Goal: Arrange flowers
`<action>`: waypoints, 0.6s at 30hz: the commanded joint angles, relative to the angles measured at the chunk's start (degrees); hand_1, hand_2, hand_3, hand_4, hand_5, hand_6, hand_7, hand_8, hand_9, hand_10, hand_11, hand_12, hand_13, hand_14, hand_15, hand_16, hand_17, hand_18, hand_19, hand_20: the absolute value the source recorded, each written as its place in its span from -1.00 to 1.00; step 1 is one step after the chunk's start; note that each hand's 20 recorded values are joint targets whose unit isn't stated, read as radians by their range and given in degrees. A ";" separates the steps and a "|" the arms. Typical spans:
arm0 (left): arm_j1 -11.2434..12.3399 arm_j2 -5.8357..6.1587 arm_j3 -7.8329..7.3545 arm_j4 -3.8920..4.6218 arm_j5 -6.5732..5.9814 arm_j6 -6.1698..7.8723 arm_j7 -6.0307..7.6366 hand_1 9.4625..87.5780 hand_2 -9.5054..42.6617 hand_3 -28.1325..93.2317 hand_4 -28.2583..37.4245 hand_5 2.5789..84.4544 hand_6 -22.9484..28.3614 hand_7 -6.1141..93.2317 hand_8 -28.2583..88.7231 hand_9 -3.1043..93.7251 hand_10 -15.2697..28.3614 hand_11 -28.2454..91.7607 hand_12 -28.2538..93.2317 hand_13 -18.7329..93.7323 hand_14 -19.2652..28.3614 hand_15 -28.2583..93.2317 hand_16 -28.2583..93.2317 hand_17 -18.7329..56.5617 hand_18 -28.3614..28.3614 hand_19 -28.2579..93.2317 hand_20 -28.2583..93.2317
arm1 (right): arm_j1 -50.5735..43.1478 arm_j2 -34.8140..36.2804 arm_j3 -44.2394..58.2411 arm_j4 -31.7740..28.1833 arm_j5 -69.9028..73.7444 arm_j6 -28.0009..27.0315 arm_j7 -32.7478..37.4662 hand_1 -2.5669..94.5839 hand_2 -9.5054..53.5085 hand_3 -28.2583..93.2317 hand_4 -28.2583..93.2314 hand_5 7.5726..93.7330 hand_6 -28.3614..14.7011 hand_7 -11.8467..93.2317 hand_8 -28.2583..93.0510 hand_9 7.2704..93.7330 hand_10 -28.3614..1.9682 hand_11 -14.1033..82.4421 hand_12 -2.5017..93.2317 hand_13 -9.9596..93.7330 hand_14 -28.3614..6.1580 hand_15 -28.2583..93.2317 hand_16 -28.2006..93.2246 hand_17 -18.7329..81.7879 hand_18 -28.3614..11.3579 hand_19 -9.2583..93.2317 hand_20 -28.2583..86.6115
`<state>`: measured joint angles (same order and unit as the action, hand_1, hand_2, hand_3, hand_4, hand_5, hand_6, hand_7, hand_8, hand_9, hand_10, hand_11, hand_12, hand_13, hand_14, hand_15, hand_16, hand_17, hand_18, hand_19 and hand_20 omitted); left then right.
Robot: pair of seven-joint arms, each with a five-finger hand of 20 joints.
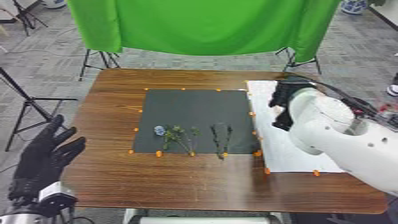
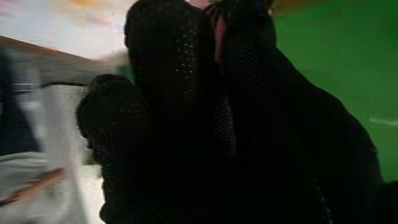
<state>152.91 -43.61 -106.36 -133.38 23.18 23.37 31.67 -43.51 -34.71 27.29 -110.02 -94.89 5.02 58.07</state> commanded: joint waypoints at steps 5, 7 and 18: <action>0.94 -1.92 -1.33 -0.57 0.69 0.82 -0.94 -0.47 -0.35 0.50 -0.74 -0.33 0.15 -0.73 -0.64 -0.42 0.52 -0.15 -0.35 -0.31 0.98 0.40 -0.74 -0.66 1.00 0.43 -0.67 | 10.35 -24.63 -9.32 5.17 -0.35 -1.31 -4.97 0.34 -1.00 0.68 -0.98 0.67 0.24 -0.33 -0.37 0.96 0.29 -0.60 -0.33 0.89 0.41 0.15 -0.14 0.59 -0.04 1.00 -0.50; -0.74 -3.63 -1.23 -0.33 2.63 -0.35 -3.58 -0.47 -0.35 0.50 -0.74 -0.33 0.16 -0.73 -0.64 -0.42 0.53 -0.15 -0.35 -0.31 0.98 0.40 -0.74 -0.66 1.00 0.43 -0.67 | 10.19 -27.42 -9.90 7.62 -0.39 -0.99 -4.83 0.34 -1.00 0.68 -0.98 0.67 0.25 -0.33 -0.37 0.96 0.30 -0.60 -0.32 0.90 0.42 0.15 -0.14 0.59 -0.05 1.00 -0.49; -7.49 -7.76 -1.05 0.94 7.68 -3.73 -10.90 -0.47 -0.36 0.50 -0.74 -0.33 0.16 -0.73 -0.64 -0.42 0.53 -0.16 -0.35 -0.31 0.98 0.40 -0.74 -0.66 1.00 0.43 -0.67 | 9.19 -38.15 -13.37 19.74 -0.56 0.31 -4.04 0.32 -1.00 0.69 -1.00 0.67 0.30 -0.31 -0.39 0.97 0.35 -0.60 -0.32 0.90 0.45 0.20 -0.15 0.56 -0.09 1.00 -0.33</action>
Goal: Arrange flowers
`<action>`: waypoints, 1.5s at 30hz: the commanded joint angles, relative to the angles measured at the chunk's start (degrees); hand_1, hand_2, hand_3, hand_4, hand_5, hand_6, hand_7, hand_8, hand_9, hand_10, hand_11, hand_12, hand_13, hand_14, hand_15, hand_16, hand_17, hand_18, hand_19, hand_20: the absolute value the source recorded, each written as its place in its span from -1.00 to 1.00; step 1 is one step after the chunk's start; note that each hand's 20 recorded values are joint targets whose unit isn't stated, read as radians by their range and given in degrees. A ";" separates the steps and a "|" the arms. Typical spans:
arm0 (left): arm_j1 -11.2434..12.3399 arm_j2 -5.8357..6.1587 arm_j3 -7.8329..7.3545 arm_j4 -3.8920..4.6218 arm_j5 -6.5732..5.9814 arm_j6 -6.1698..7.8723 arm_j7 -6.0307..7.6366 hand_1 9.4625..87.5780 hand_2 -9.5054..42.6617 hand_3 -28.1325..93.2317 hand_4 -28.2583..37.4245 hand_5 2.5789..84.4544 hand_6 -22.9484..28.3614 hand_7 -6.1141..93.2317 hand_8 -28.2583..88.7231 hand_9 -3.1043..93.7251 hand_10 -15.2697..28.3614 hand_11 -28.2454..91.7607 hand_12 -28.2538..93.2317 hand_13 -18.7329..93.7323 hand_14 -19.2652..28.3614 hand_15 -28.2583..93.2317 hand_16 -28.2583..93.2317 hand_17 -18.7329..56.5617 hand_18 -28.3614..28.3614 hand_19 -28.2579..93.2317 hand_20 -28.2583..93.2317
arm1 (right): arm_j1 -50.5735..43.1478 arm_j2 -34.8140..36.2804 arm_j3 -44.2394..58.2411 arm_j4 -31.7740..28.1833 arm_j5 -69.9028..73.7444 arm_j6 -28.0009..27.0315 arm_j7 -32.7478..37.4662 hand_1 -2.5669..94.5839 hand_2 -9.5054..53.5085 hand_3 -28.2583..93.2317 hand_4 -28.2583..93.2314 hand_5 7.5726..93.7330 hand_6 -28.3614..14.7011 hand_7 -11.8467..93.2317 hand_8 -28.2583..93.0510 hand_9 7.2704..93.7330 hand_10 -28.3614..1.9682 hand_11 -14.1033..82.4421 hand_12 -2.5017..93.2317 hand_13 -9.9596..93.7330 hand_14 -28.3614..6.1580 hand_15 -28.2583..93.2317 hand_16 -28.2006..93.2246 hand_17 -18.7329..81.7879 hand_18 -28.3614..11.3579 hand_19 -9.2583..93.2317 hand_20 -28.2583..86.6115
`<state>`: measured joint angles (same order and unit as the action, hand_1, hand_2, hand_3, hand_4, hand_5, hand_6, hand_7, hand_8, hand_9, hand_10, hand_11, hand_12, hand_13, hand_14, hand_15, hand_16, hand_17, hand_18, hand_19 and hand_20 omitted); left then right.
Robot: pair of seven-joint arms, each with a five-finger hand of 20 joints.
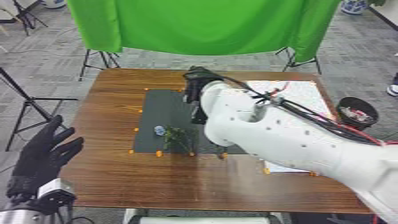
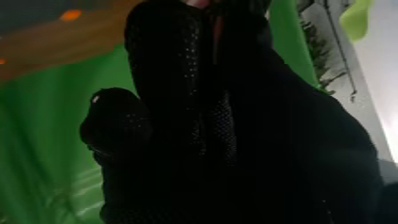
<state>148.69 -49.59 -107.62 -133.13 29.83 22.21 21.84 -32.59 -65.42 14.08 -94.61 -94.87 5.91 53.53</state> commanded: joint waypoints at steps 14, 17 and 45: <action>-9.57 -1.27 2.67 2.22 2.49 -4.49 -2.74 -0.47 -0.36 0.50 -0.73 -0.33 0.16 -0.73 -0.64 -0.42 0.52 -0.16 -0.34 -0.31 0.98 0.40 -0.74 -0.66 1.00 0.43 -0.68 | -0.41 -11.33 -2.76 10.74 4.40 4.14 2.21 0.29 -1.00 0.64 -1.00 0.63 0.45 -0.29 -0.46 0.94 0.44 -0.63 -0.39 0.88 0.50 0.24 -0.20 0.51 -0.06 1.00 -0.18; -10.61 -1.42 3.10 2.58 3.02 -5.42 -3.46 -0.47 -0.36 0.50 -0.74 -0.33 0.15 -0.73 -0.64 -0.42 0.52 -0.16 -0.34 -0.31 0.98 0.40 -0.74 -0.66 1.00 0.43 -0.68 | -0.33 -11.60 -2.52 11.36 5.49 3.48 3.02 0.28 -1.00 0.63 -1.00 0.62 0.47 -0.29 -0.47 0.92 0.46 -0.64 -0.40 0.88 0.51 0.25 -0.21 0.50 -0.05 1.00 -0.18; -10.90 0.41 4.08 2.88 2.09 -4.97 -2.46 -0.47 -0.36 0.50 -0.73 -0.33 0.15 -0.72 -0.64 -0.42 0.52 -0.15 -0.35 -0.31 0.98 0.40 -0.74 -0.66 1.00 0.43 -0.68 | -2.96 -13.08 3.24 11.86 10.97 -4.06 2.70 0.10 -0.94 0.71 -1.00 0.27 0.32 -0.43 -0.61 0.47 0.26 -0.46 -0.67 0.77 0.40 0.32 -0.27 0.41 -0.16 1.00 -0.13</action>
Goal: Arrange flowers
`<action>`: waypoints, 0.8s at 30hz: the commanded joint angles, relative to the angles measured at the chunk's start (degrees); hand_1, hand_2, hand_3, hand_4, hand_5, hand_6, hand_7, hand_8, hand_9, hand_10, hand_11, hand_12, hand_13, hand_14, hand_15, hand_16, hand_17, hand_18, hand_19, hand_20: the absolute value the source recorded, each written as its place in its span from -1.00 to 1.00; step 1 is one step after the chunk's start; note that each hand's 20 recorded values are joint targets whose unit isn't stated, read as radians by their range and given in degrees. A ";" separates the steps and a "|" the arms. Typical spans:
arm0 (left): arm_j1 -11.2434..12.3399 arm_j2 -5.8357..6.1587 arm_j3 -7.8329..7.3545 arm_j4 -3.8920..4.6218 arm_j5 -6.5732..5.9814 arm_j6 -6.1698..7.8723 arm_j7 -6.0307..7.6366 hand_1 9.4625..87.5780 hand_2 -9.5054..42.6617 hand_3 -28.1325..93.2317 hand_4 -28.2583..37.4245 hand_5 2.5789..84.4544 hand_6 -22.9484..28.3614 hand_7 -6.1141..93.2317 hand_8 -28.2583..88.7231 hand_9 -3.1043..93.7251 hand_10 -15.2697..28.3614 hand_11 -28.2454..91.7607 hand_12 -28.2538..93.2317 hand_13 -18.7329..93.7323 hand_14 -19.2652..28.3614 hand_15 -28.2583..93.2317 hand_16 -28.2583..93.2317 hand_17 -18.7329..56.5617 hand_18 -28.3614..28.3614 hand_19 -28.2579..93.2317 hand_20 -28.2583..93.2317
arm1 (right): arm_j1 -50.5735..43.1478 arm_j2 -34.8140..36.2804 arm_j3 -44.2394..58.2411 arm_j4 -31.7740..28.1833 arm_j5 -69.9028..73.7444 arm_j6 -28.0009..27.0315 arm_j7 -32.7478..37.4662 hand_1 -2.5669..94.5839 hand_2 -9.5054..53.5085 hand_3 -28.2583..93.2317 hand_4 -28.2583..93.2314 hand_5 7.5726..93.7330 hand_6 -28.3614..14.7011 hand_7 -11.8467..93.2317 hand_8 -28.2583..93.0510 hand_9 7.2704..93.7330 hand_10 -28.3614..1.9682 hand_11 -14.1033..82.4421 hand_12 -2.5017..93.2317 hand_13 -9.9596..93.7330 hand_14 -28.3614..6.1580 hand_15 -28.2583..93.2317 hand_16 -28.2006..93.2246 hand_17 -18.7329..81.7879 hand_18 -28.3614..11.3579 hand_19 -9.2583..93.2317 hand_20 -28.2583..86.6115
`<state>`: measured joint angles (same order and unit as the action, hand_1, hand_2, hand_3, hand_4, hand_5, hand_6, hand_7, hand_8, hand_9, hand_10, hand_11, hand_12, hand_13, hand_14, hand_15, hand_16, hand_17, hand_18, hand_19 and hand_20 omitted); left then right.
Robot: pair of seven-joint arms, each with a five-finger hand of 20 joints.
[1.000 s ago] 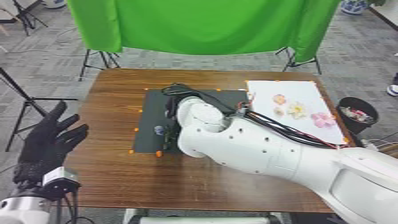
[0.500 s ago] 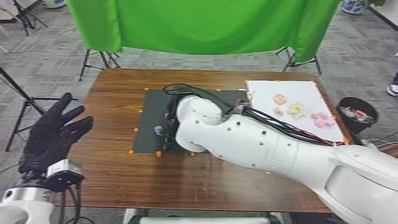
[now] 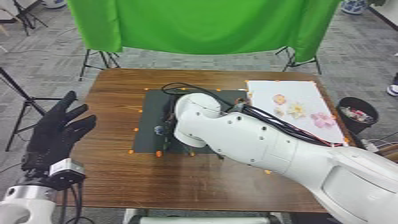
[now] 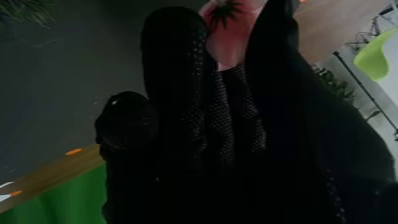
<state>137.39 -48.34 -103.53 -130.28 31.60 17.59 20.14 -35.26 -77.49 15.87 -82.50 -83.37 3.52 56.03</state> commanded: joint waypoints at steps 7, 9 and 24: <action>0.19 -3.05 -0.23 -0.13 2.02 -1.18 -2.45 -0.46 -0.36 0.50 -0.73 -0.33 0.16 -0.73 -0.64 -0.42 0.53 -0.15 -0.35 -0.32 0.98 0.40 -0.74 -0.66 1.00 0.43 -0.68 | -0.58 -1.08 1.59 -0.29 -0.71 -1.90 0.33 0.08 -0.94 0.73 -1.00 0.25 0.31 -0.43 -0.66 0.43 0.23 -0.45 -0.69 0.75 0.36 0.32 -0.28 0.39 -0.20 1.00 -0.14; 0.71 -3.43 -0.37 -0.33 2.17 -0.98 -2.59 -0.46 -0.35 0.50 -0.73 -0.33 0.17 -0.73 -0.64 -0.42 0.53 -0.15 -0.35 -0.31 0.98 0.40 -0.74 -0.66 1.00 0.43 -0.67 | -0.38 -0.95 1.43 -0.42 -0.18 -1.57 0.23 0.07 -0.94 0.74 -1.00 0.25 0.31 -0.43 -0.68 0.42 0.22 -0.45 -0.69 0.75 0.35 0.32 -0.28 0.39 -0.21 1.00 -0.15; 10.11 -1.44 -1.04 -2.19 -2.29 3.16 3.82 -0.47 -0.36 0.50 -0.74 -0.32 0.17 -0.73 -0.64 -0.41 0.53 -0.15 -0.35 -0.31 0.98 0.41 -0.74 -0.66 1.00 0.43 -0.67 | 3.22 9.78 5.83 -17.00 0.75 -3.95 -6.73 -0.14 -0.78 0.75 -0.95 0.08 0.13 -0.47 -0.71 0.25 -0.10 -0.46 -0.68 0.59 0.05 0.40 -0.31 0.31 -0.29 1.00 -0.17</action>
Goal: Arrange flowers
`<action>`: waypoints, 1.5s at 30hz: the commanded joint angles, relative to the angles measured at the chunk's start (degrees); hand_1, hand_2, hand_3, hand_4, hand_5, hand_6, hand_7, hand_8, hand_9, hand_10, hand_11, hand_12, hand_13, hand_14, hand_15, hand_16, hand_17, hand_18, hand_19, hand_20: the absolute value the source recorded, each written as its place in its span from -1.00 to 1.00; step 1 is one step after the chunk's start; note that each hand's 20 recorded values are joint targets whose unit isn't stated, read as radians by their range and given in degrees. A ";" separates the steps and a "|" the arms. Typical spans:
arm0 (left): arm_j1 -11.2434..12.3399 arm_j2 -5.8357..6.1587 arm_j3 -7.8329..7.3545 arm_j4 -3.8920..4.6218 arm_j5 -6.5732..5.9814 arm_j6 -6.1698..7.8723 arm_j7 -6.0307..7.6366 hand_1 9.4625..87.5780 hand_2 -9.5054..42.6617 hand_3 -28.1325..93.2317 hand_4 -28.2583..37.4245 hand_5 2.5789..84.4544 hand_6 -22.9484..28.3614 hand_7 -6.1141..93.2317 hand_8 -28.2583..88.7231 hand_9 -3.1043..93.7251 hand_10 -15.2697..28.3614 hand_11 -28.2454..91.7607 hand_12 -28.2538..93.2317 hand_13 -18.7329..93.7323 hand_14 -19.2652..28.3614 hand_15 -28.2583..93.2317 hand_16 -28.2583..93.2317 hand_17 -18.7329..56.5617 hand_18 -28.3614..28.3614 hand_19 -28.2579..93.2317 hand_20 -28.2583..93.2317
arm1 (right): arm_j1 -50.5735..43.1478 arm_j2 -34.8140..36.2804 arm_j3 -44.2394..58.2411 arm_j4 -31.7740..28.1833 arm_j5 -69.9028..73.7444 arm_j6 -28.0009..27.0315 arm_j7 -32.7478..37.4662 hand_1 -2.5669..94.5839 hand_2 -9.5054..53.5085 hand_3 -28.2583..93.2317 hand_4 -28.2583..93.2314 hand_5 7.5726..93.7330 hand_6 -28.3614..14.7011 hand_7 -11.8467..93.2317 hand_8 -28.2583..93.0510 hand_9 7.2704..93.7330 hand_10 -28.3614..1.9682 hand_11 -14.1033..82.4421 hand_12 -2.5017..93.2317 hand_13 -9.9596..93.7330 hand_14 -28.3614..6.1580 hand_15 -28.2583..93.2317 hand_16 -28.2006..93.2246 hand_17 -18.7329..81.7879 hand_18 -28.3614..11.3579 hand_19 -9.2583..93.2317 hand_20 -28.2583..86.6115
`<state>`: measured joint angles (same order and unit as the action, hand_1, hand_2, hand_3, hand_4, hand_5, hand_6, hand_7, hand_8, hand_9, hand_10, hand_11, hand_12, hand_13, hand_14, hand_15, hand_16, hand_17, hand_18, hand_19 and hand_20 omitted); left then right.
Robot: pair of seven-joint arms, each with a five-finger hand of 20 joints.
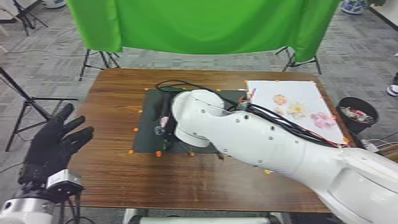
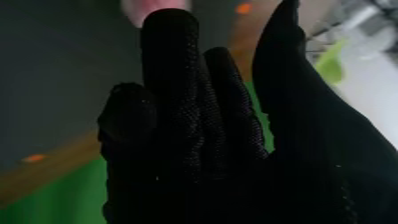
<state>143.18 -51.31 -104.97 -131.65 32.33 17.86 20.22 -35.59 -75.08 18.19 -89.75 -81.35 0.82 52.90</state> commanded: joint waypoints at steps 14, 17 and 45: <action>4.04 2.06 2.85 -1.16 -3.63 3.55 4.40 -0.47 -0.36 0.50 -0.75 -0.33 0.16 -0.73 -0.64 -0.41 0.54 -0.14 -0.34 -0.31 0.98 0.41 -0.74 -0.66 1.00 0.42 -0.67 | -2.05 24.16 9.77 -19.79 -2.63 0.95 -0.52 -0.18 -0.75 0.73 -0.93 0.07 0.09 -0.51 -0.70 0.22 -0.32 -0.47 -0.68 0.56 -0.04 0.43 -0.34 0.30 -0.32 1.00 -0.19; 3.66 3.21 3.46 -0.81 -4.19 3.53 4.62 -0.47 -0.36 0.50 -0.74 -0.33 0.16 -0.73 -0.64 -0.41 0.53 -0.14 -0.34 -0.31 0.98 0.41 -0.74 -0.66 1.00 0.42 -0.67 | -4.94 30.07 11.88 -21.32 -4.14 1.42 1.32 -0.19 -0.74 0.74 -0.92 0.06 0.07 -0.51 -0.70 0.20 -0.38 -0.48 -0.68 0.55 -0.06 0.44 -0.35 0.30 -0.32 1.00 -0.19; 4.56 12.21 6.69 -0.21 -11.15 6.25 13.79 -0.47 -0.37 0.51 -0.74 -0.33 0.16 -0.73 -0.64 -0.41 0.53 -0.14 -0.34 -0.31 0.98 0.40 -0.74 -0.66 1.00 0.42 -0.66 | -6.87 46.20 10.57 -10.88 -3.31 2.73 15.65 -0.19 -0.76 0.74 -0.91 -0.03 -0.02 -0.54 -0.69 0.09 -0.64 -0.49 -0.68 0.55 -0.11 0.48 -0.38 0.40 -0.33 1.00 -0.20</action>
<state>147.62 -40.43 -98.52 -132.11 22.23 23.55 33.27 -44.12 -30.24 30.98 -102.64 -82.64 3.66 65.12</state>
